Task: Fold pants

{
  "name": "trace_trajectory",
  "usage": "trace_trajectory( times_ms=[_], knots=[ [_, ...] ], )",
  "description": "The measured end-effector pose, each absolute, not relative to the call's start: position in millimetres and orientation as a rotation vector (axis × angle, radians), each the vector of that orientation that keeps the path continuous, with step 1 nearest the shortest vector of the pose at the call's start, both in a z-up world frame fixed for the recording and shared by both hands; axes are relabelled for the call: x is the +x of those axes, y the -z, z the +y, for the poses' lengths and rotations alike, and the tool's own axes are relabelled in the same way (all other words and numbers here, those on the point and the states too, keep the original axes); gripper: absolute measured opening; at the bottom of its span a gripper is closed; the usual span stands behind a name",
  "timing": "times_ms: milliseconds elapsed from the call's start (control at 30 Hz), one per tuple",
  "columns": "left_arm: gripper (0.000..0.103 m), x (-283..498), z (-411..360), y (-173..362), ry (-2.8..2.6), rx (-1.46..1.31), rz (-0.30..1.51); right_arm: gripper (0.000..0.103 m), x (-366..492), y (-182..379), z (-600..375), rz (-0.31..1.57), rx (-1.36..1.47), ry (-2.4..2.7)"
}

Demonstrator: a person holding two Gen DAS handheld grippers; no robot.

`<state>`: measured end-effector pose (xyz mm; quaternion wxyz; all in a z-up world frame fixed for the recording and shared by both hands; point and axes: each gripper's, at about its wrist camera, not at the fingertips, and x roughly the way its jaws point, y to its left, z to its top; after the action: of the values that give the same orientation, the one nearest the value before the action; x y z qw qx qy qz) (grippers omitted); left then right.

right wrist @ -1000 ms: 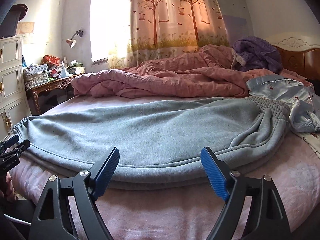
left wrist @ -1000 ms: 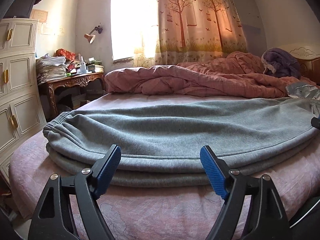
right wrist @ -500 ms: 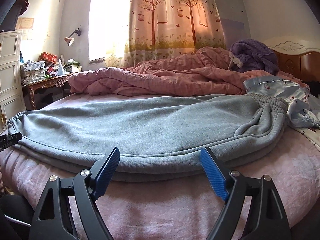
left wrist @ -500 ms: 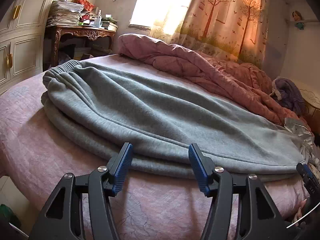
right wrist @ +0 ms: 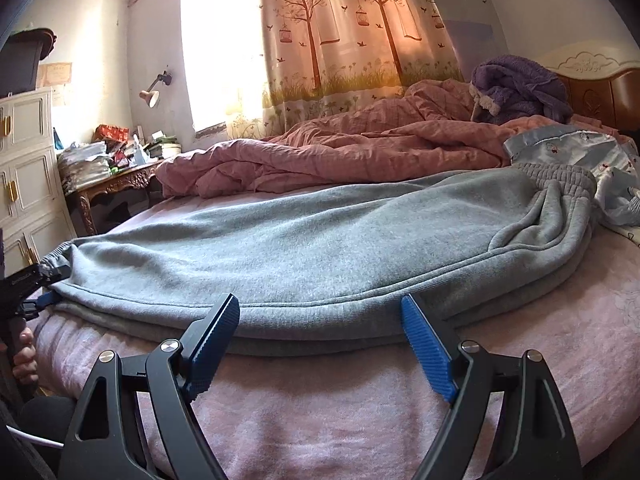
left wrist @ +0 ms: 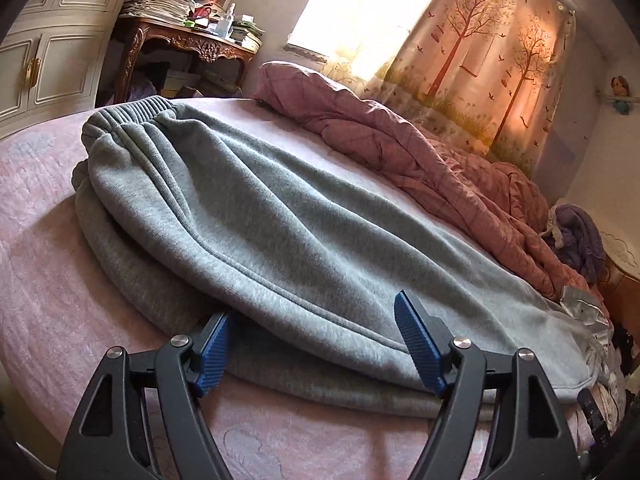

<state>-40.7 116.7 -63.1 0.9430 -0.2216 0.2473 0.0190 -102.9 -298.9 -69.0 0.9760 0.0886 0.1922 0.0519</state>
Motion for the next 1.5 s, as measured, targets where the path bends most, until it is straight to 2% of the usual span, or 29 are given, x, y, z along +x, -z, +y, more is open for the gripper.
trace_trajectory(
  times_ms=[67,100,167,267,367,500,767,900,967,1033,1067,1133,1233,1367,1467,1500],
  knots=[
    [0.072,-39,113,58,-0.053,-0.435,0.470,0.084,-101,70,-302,0.412,0.194,-0.108],
    [0.066,-40,111,57,-0.068,-0.421,0.454,0.084,-102,70,-302,0.412,0.197,-0.111],
    [0.013,-39,109,57,-0.145,-0.388,0.444,0.084,-106,70,-304,0.412,0.205,-0.123],
    [0.008,-44,119,65,-0.160,-0.470,0.439,0.084,-107,74,-313,0.442,0.262,-0.142],
    [0.008,-54,119,63,-0.161,-0.455,0.396,0.084,-102,80,-318,0.477,0.311,-0.176],
    [0.008,-67,113,54,-0.174,-0.381,0.344,0.084,-108,70,-317,0.415,0.289,-0.158],
    [0.008,-60,121,69,-0.203,-0.434,0.417,0.084,-84,73,-308,0.488,0.266,-0.237],
    [0.008,-65,119,71,-0.204,-0.407,0.394,0.076,-71,66,-327,0.451,0.382,-0.231],
    [0.008,-65,120,72,-0.207,-0.406,0.398,0.067,-61,65,-336,0.460,0.428,-0.209],
    [0.009,-66,119,72,-0.214,-0.400,0.398,0.040,-52,68,-339,0.497,0.425,-0.136],
    [0.009,-67,118,73,-0.217,-0.396,0.396,0.036,-51,69,-339,0.502,0.421,-0.108],
    [0.009,-68,118,72,-0.220,-0.390,0.397,0.018,-57,68,-340,0.482,0.406,-0.077],
    [0.009,-71,117,67,-0.211,-0.394,0.390,0.014,-74,61,-334,0.441,0.341,-0.047],
    [0.010,-66,119,69,-0.217,-0.362,0.442,0.014,-99,53,-321,0.376,0.225,-0.035],
    [0.013,-66,127,79,-0.192,-0.387,0.448,0.014,-86,86,-333,0.478,0.317,-0.051],
    [0.013,-68,126,80,-0.187,-0.379,0.443,0.014,-89,93,-337,0.453,0.353,-0.064]
  ],
)
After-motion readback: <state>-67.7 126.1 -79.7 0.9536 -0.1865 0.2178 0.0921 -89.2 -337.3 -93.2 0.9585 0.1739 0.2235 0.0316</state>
